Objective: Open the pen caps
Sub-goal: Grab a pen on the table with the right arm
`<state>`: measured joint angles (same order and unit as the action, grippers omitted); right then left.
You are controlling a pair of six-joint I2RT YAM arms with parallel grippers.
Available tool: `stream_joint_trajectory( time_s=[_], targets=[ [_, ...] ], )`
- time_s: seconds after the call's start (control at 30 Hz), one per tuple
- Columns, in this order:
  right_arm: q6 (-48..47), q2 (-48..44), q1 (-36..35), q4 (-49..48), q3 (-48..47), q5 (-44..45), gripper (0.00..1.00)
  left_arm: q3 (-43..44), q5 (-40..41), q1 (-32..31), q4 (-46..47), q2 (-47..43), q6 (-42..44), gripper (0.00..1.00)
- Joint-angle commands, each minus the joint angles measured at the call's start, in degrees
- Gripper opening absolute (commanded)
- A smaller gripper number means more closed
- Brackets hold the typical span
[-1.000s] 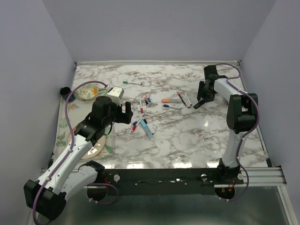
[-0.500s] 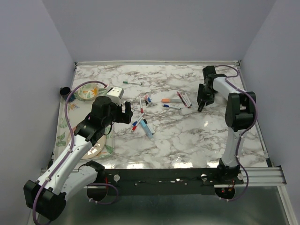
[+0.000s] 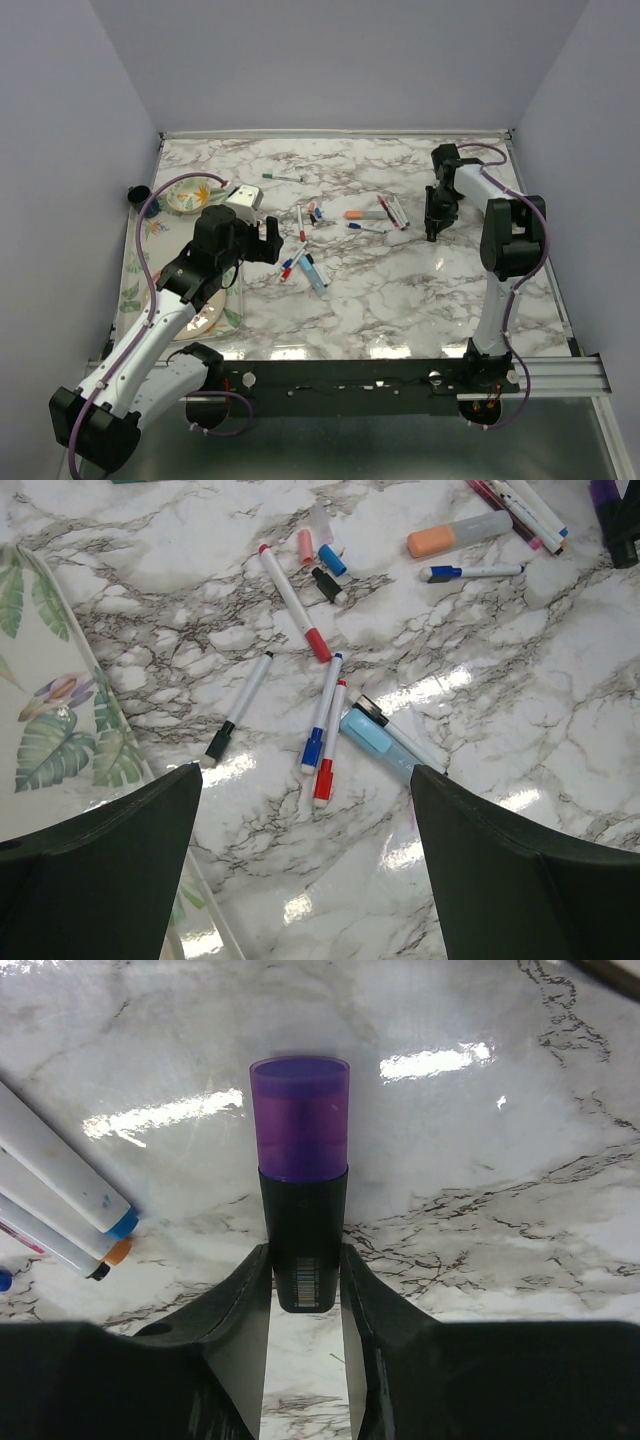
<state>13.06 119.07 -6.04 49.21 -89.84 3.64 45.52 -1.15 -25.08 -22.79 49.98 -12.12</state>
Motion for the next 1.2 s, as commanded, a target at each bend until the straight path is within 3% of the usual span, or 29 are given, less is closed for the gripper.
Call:
stream_joint_trajectory(
  time_s=[0.0, 0.3, 0.67, 1.17],
  targets=[
    [-1.81, -0.41, -0.46, 2.73, 2.3, -1.35, 0.37, 0.01, -1.14, 0.47, 1.16, -1.46, 0.52, 0.94],
    [-8.49, 1.52, -0.37, 6.25, 0.9, -2.68, 0.34, 0.01, -1.49, 0.47, 1.34, -2.07, 0.52, 0.94],
    [-9.54, 1.52, -0.37, 7.13, 1.51, -2.06, 0.41, -0.08, -1.58, 0.47, 1.34, -2.16, 0.52, 0.94],
    [-11.3, 1.08, -0.37, 6.95, 2.39, -2.67, 0.42, -0.08, -2.02, 0.47, 1.43, -2.6, 0.52, 0.94]
  ],
)
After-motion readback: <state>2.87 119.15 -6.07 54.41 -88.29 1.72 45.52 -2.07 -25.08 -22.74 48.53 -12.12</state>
